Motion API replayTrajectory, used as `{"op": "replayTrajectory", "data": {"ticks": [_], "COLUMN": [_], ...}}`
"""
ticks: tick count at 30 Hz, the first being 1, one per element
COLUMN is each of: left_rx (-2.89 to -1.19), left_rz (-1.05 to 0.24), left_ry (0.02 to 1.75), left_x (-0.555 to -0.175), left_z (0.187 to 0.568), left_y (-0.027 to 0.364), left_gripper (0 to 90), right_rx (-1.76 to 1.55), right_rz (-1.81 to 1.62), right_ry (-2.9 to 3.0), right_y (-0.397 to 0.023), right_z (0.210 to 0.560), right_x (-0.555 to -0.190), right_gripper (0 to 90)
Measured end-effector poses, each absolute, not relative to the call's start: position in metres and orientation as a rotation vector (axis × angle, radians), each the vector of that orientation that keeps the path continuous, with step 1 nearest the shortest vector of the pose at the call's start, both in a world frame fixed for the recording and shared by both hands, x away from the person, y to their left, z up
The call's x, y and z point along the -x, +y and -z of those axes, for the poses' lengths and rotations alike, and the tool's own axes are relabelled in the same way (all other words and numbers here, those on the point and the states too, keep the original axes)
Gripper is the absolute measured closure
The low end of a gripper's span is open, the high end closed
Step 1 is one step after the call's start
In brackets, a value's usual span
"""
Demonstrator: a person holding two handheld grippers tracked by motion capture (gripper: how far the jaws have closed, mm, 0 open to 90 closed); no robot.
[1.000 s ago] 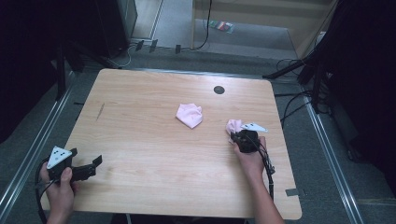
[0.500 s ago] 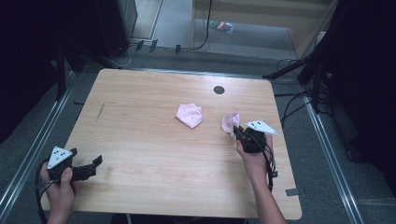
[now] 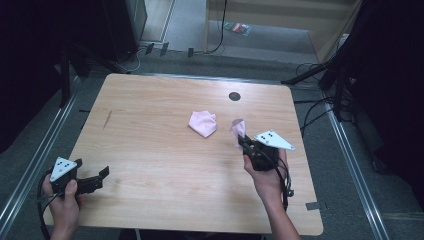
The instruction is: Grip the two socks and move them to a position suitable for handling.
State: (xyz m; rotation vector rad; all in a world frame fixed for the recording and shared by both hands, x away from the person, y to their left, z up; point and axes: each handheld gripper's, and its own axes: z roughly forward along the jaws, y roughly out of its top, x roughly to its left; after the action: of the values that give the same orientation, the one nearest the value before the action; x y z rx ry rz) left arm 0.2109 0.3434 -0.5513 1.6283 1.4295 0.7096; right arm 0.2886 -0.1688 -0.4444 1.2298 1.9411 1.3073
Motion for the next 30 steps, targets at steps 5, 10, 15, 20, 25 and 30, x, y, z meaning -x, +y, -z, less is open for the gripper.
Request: {"op": "replayTrajectory", "data": {"ticks": [5, 10, 15, 20, 25, 30], "left_rx": [-1.611, -1.621, -1.608, -1.612, -1.609, -1.643], "left_rz": [-0.711, -0.745, -0.796, -0.806, -0.752, -0.734], "left_ry": [1.425, 1.414, 1.377, 1.335, 1.278, 1.237], "left_x": [-0.209, -0.207, -0.203, -0.201, -0.200, -0.202], "left_z": [0.551, 0.550, 0.544, 0.539, 0.532, 0.532], "left_y": [0.344, 0.342, 0.337, 0.324, 0.303, 0.288], "left_gripper": [0.0, 0.0, 0.0, 0.0, 0.0, 0.0], "right_rx": [-1.179, -1.145, -1.096, -1.053, -1.057, -1.079], "right_rz": [-1.335, -1.377, -1.387, -1.408, -1.478, -1.547], "right_ry": [1.979, 2.030, 2.092, 2.161, 2.238, 2.281], "right_y": [-0.149, -0.127, -0.103, -0.075, -0.056, -0.049], "right_z": [0.437, 0.435, 0.440, 0.448, 0.457, 0.474], "right_x": [-0.272, -0.259, -0.246, -0.228, -0.219, -0.217], "right_gripper": [85.2, 85.1, 85.1, 85.0, 85.0, 84.8]}}
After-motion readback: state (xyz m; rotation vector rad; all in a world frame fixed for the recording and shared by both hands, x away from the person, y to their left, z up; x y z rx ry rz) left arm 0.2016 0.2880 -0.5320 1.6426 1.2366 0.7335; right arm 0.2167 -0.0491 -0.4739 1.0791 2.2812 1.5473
